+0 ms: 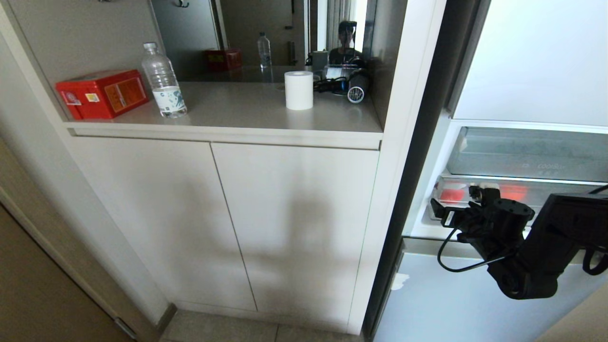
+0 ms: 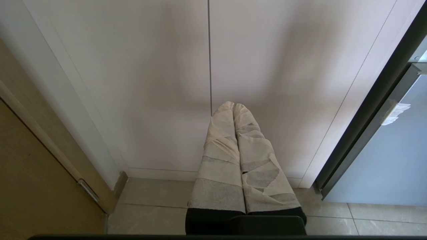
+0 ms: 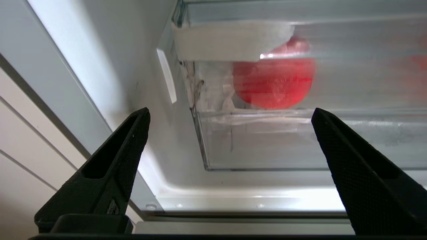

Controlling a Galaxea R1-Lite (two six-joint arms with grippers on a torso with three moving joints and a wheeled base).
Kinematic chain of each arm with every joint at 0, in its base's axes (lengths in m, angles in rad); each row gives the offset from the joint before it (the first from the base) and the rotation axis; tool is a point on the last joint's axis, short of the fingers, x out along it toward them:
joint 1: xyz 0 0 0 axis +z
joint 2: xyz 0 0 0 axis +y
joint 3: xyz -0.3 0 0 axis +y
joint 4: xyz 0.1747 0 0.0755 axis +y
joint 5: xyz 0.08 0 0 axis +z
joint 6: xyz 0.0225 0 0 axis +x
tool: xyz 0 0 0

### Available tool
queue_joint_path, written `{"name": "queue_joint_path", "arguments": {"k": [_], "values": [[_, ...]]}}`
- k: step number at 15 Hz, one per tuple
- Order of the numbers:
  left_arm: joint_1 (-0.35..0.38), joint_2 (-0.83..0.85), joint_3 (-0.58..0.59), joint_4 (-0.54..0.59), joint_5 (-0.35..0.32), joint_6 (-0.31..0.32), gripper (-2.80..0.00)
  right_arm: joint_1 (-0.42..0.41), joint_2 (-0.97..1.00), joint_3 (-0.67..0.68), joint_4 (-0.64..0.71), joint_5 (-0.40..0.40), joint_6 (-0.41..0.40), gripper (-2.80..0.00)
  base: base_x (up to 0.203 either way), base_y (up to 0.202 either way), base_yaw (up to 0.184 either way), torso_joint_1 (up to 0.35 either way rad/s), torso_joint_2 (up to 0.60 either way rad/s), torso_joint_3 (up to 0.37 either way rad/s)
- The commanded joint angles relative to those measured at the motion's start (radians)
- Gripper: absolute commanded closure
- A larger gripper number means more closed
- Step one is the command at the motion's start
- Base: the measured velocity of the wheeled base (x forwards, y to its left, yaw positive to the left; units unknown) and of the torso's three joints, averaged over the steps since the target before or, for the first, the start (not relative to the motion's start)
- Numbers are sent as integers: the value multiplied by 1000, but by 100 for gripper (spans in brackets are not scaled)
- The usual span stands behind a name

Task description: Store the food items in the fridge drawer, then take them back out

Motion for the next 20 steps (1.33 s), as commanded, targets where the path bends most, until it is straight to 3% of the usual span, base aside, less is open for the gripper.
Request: {"name": "queue_joint_path", "arguments": {"k": [1, 13, 20], "values": [[0, 2, 0, 0, 0, 0, 0, 0, 0, -17, -8, 0, 2, -280, 0, 0, 0, 0, 0, 0], [0, 2, 0, 0, 0, 0, 0, 0, -27, -44, -8, -14, 3, -280, 0, 0, 0, 0, 0, 0], [1, 2, 0, 0, 0, 0, 0, 2, -24, 9, -8, -11, 4, -280, 0, 0, 0, 0, 0, 0]]}}
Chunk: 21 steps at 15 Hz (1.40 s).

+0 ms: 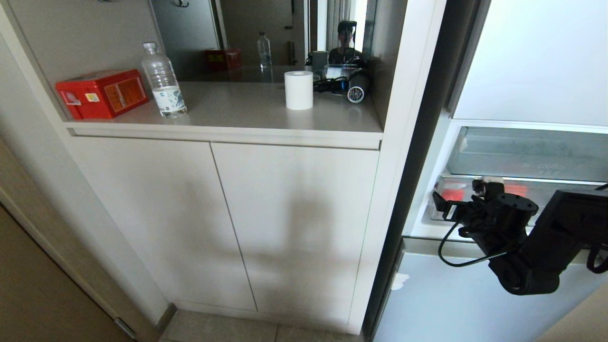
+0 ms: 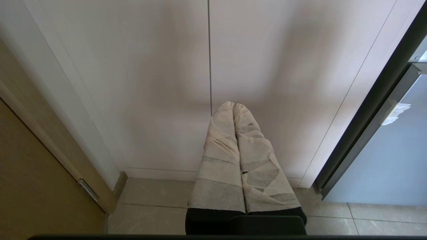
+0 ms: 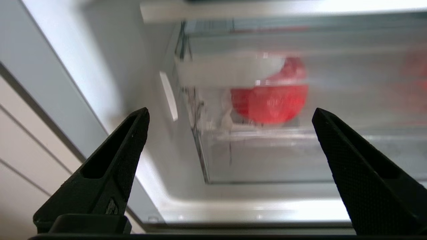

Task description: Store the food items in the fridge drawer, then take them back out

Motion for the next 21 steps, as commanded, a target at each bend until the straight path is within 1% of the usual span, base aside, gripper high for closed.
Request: {"name": "queue_joint_path", "arguments": {"k": [1, 2, 4, 7, 15, 18, 21], "values": [[1, 2, 0, 0, 0, 0, 0, 2, 4, 48, -9, 0, 4, -280, 0, 0, 0, 0, 0, 0], [0, 2, 0, 0, 0, 0, 0, 3, 4, 68, -9, 0, 22, -280, 0, 0, 0, 0, 0, 0], [1, 2, 0, 0, 0, 0, 0, 3, 15, 57, -9, 2, 43, -280, 0, 0, 0, 0, 0, 0], [1, 2, 0, 0, 0, 0, 0, 4, 26, 31, -9, 5, 42, -280, 0, 0, 0, 0, 0, 0], [0, 2, 0, 0, 0, 0, 0, 4, 46, -90, -9, 5, 39, -280, 0, 0, 0, 0, 0, 0], [1, 2, 0, 0, 0, 0, 0, 4, 46, -129, 20, 4, 40, -280, 0, 0, 0, 0, 0, 0], [0, 2, 0, 0, 0, 0, 0, 6, 43, -127, 25, 0, 38, -280, 0, 0, 0, 0, 0, 0]]}}
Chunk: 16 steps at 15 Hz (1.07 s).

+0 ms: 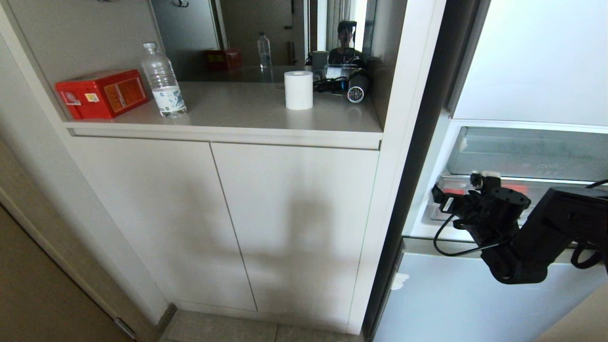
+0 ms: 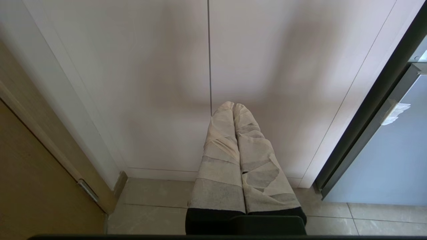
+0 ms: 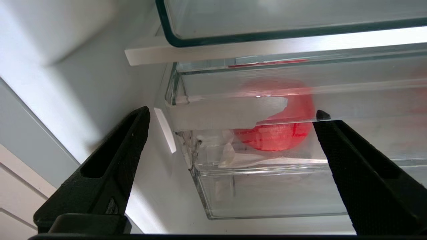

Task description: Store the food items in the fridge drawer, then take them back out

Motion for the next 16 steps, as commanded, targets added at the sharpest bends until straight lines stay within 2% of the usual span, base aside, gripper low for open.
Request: {"name": "queue_joint_path", "arguments": {"k": [1, 16], "values": [[1, 2, 0, 0, 0, 0, 0, 1, -2, 5, -12, 0, 1, -280, 0, 0, 0, 0, 0, 0], [0, 2, 0, 0, 0, 0, 0, 1, 22, 8, -18, -3, -13, -280, 0, 0, 0, 0, 0, 0]]}}
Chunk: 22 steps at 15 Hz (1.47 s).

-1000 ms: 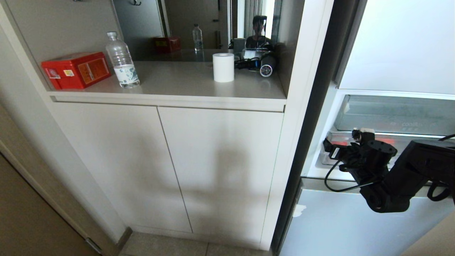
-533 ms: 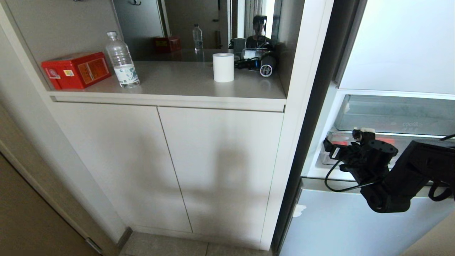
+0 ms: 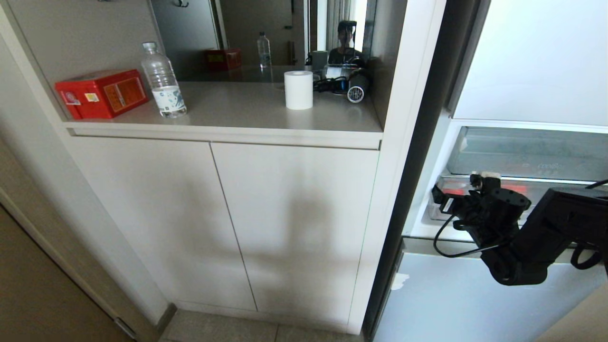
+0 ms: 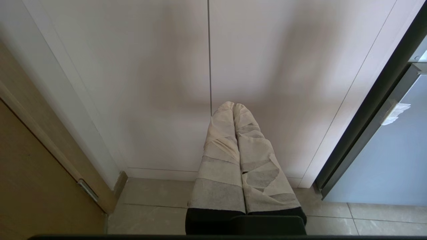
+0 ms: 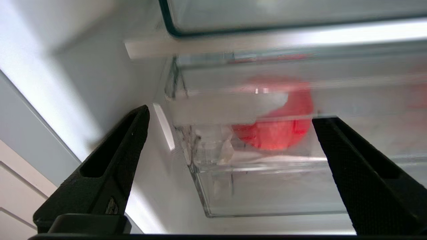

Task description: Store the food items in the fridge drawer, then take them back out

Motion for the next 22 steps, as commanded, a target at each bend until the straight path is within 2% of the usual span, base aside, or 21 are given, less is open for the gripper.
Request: {"name": "queue_joint_path", "arguments": {"k": [1, 13, 14, 22], "values": [[0, 2, 0, 0, 0, 0, 0, 2, 19, 1, -1, -1, 2, -280, 0, 0, 0, 0, 0, 0], [0, 2, 0, 0, 0, 0, 0, 45, 26, -16, -1, -21, 2, -280, 0, 0, 0, 0, 0, 0], [1, 2, 0, 0, 0, 0, 0, 50, 26, -16, -1, -28, 2, 0, 0, 0, 0, 0, 0, 0], [1, 2, 0, 0, 0, 0, 0, 75, 25, -19, 2, -30, 2, 0, 0, 0, 0, 0, 0, 0]]}}
